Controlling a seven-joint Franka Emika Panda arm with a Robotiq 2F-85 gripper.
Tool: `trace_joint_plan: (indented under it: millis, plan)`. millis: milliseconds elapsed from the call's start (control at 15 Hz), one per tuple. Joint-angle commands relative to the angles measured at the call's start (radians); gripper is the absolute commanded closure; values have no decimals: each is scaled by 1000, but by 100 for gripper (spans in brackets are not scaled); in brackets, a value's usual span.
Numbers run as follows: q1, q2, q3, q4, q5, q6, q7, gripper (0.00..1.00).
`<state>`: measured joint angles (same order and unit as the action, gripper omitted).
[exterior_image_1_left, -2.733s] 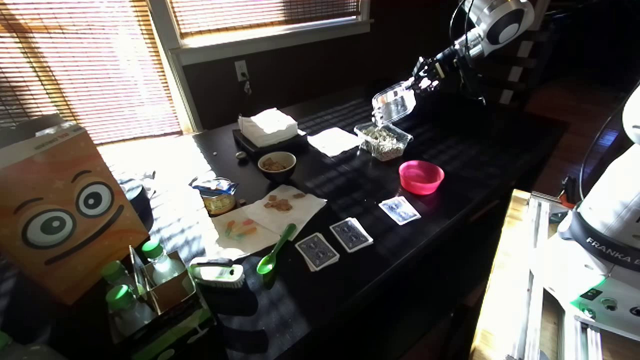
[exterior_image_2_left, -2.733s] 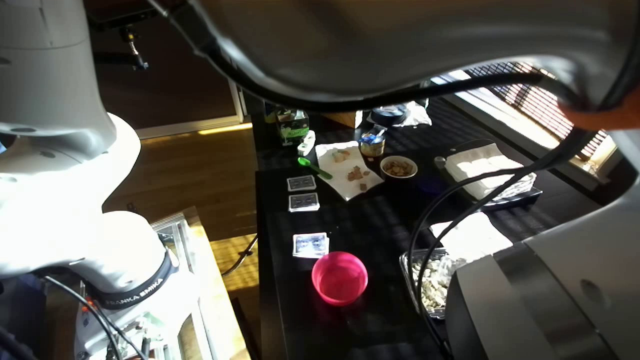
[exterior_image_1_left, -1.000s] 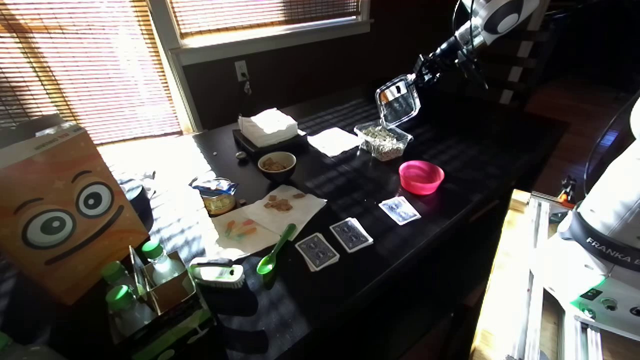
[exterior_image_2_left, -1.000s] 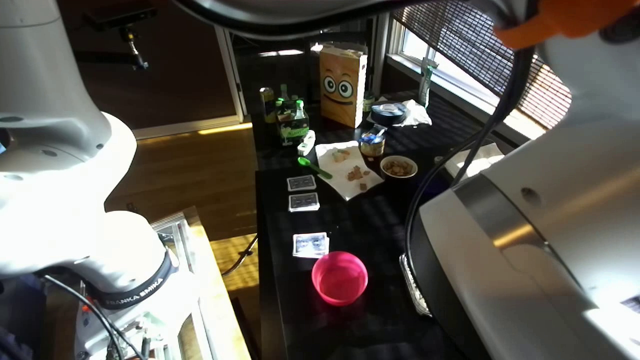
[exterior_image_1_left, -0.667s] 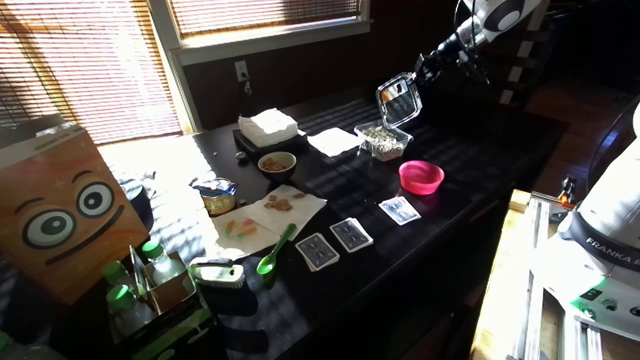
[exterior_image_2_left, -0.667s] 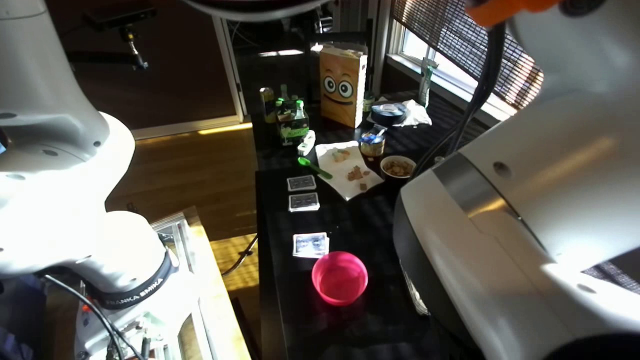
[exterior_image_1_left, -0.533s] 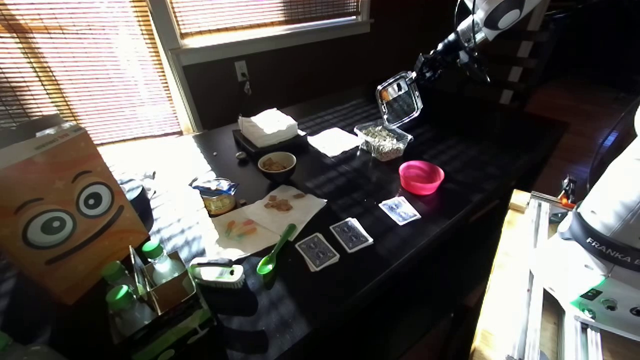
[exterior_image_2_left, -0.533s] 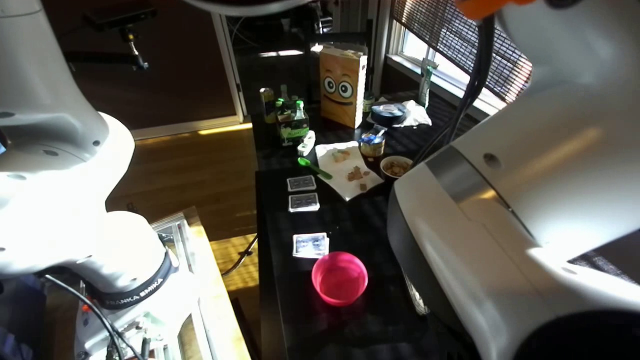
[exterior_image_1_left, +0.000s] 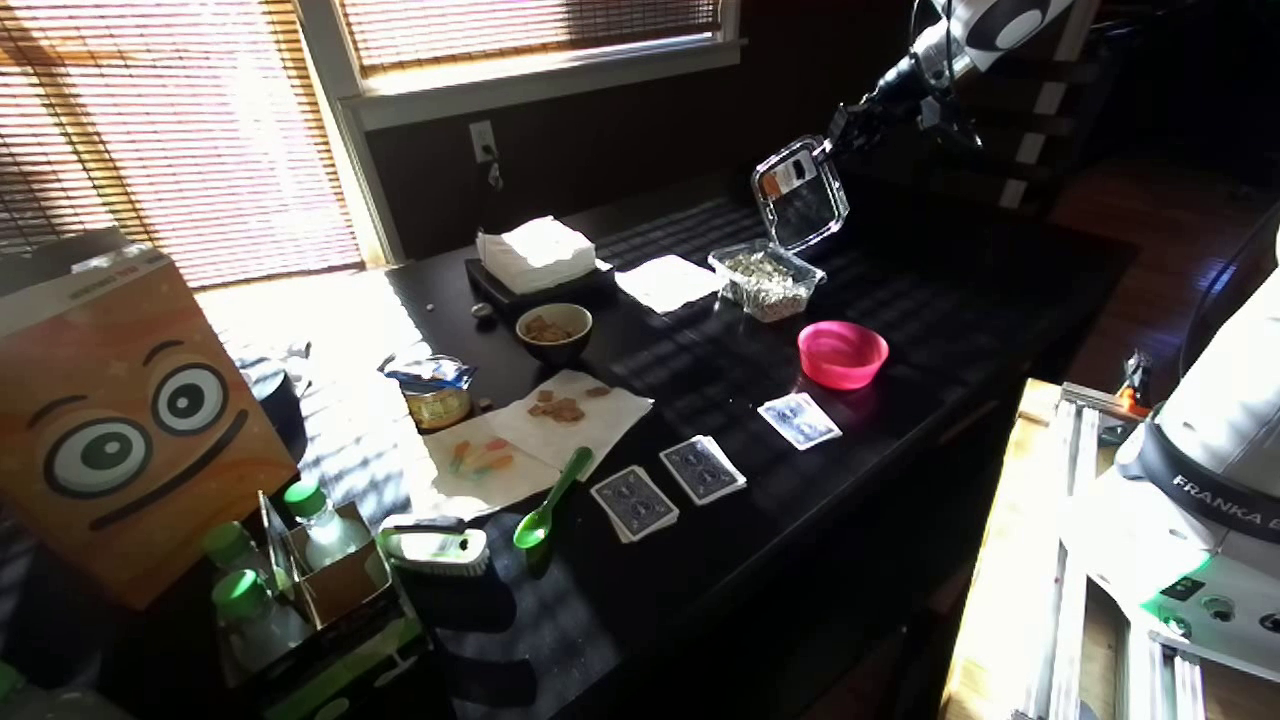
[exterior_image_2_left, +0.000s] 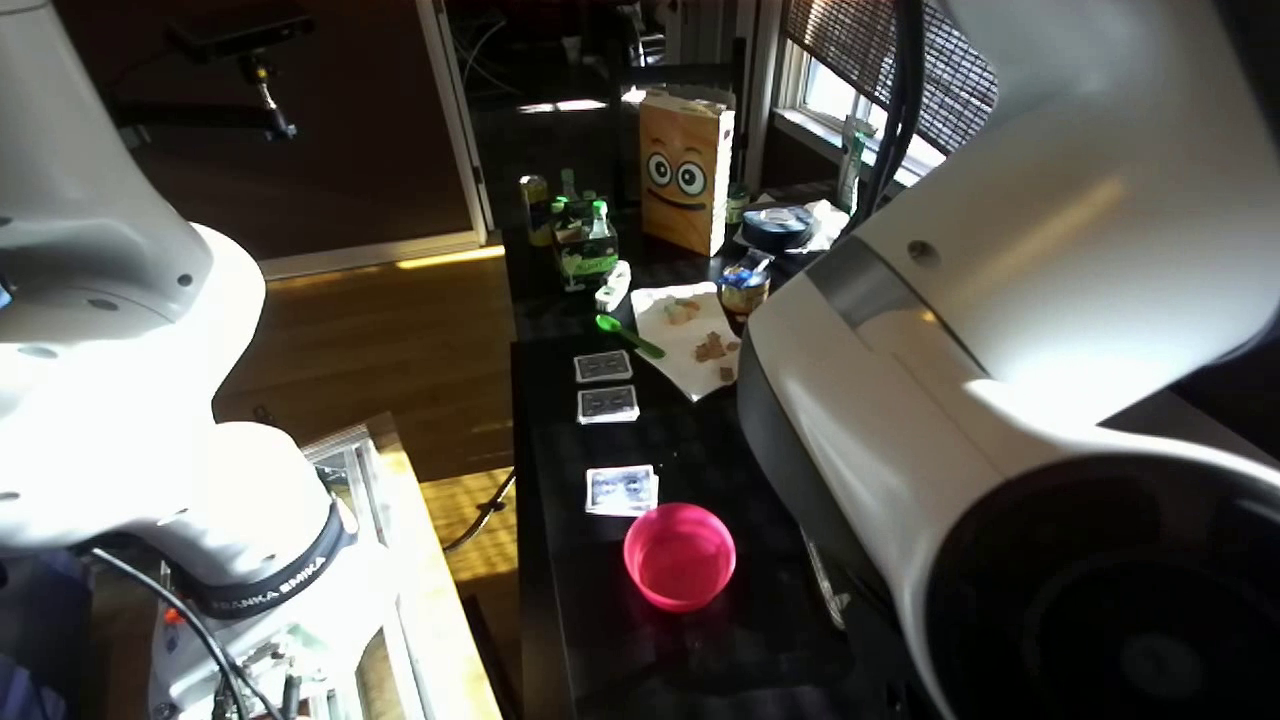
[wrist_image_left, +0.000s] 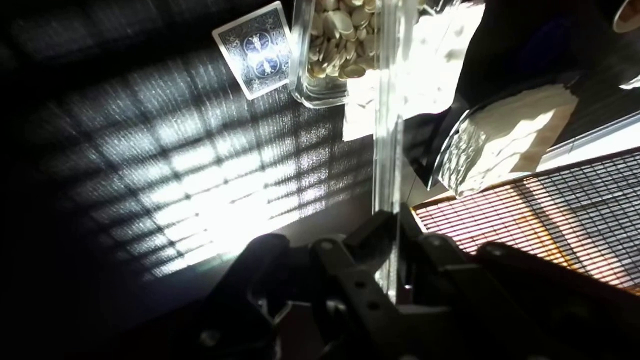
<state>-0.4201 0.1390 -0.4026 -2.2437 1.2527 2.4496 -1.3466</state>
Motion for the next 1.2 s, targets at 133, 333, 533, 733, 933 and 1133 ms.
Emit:
trace_joint_plan:
  millis: [133,333,533,733,933,1133]
  plan:
    - [4,-56,7,-41,-19,6,-15,98]
    - [-12,-78,-3,-43,-27,-96,6,98]
    - [-28,-99,-20,-42,-57,-269,50,98]
    - [-30,-105,-28,-40,-112,-415,83,98]
    - [-9,-110,-16,-52,-186,-476,93,98]
    - [16,-113,8,-75,-260,-491,98,98]
